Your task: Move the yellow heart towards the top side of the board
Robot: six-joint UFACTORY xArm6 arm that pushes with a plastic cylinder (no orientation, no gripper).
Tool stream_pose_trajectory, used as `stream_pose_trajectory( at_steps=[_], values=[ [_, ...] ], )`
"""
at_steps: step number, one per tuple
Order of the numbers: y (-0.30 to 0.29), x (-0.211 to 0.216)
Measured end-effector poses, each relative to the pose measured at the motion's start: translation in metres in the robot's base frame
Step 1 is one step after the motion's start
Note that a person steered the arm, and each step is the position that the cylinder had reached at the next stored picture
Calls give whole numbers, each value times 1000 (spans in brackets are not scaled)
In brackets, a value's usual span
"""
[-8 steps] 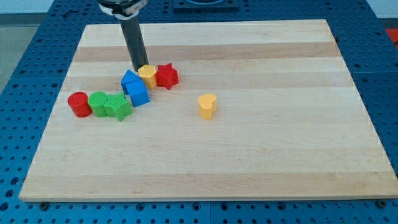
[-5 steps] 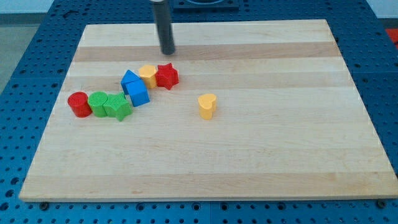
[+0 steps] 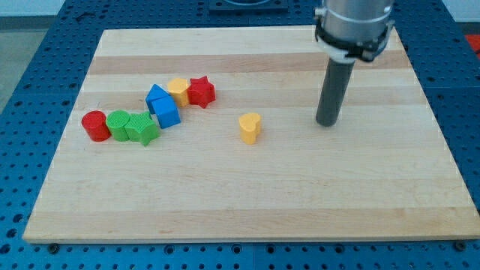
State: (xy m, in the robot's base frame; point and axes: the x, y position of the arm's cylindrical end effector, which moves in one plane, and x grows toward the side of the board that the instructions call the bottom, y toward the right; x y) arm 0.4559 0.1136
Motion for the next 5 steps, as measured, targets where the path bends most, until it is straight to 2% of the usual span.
stream_pose_trajectory(
  at_steps=[1, 3, 4, 5],
  values=[
    [-30, 37],
    [-124, 43],
    [-130, 34],
    [-101, 14]
  ],
)
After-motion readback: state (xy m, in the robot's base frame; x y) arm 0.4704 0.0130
